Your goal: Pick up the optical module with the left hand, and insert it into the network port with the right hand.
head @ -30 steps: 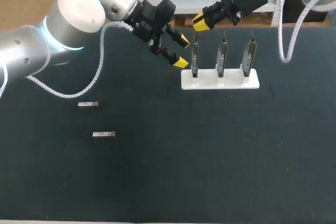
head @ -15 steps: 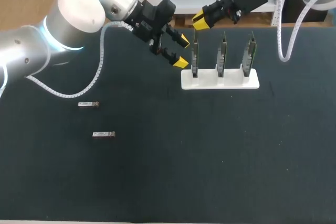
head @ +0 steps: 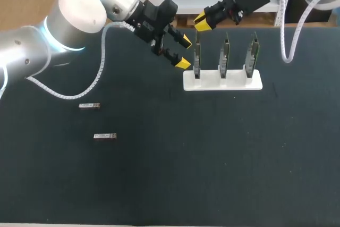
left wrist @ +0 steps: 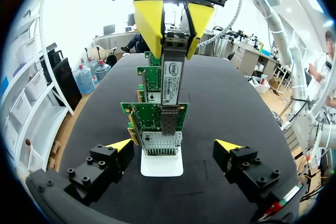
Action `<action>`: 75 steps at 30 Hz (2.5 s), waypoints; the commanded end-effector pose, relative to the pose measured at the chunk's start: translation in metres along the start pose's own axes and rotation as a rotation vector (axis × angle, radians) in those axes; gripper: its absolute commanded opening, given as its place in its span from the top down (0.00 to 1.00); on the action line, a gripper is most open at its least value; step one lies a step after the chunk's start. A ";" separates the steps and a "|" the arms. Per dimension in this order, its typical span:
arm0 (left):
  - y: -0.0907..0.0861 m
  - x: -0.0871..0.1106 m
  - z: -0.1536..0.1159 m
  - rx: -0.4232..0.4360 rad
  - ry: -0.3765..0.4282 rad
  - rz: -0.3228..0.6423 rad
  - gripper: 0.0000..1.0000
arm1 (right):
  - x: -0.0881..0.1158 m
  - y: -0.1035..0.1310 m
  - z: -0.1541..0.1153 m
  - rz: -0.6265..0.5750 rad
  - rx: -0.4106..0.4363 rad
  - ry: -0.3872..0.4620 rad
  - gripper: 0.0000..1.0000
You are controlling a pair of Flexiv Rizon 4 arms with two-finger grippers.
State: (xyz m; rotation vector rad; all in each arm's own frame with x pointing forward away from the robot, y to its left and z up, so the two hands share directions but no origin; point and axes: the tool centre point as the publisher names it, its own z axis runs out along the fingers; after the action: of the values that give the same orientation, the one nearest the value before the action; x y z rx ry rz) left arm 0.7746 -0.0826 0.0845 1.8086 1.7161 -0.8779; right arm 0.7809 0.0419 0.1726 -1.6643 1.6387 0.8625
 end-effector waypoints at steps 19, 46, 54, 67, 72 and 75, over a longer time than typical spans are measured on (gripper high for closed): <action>0.002 -0.001 0.000 0.004 0.005 -0.003 0.00 | -0.003 -0.003 -0.002 0.001 -0.022 0.005 1.00; 0.002 -0.001 0.000 0.004 0.005 -0.003 0.00 | -0.003 -0.005 -0.003 0.004 -0.045 -0.016 1.00; 0.002 -0.001 0.000 0.004 0.005 -0.003 0.00 | -0.003 -0.008 -0.003 0.004 -0.052 -0.014 1.00; 0.002 -0.001 0.000 0.004 0.005 -0.003 0.00 | -0.001 -0.007 0.001 0.008 -0.062 -0.014 1.00; 0.002 -0.001 0.000 0.004 0.005 -0.003 0.00 | 0.001 -0.007 0.003 0.009 -0.062 -0.003 1.00; 0.002 -0.001 0.000 0.004 0.005 -0.003 0.00 | 0.001 -0.007 0.003 0.012 -0.057 0.001 1.00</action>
State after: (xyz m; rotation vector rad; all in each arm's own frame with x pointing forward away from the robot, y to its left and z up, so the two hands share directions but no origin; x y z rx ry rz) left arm 0.7746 -0.0826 0.0845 1.8086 1.7160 -0.8780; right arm 0.7871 0.0427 0.1733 -1.6943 1.6369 0.9252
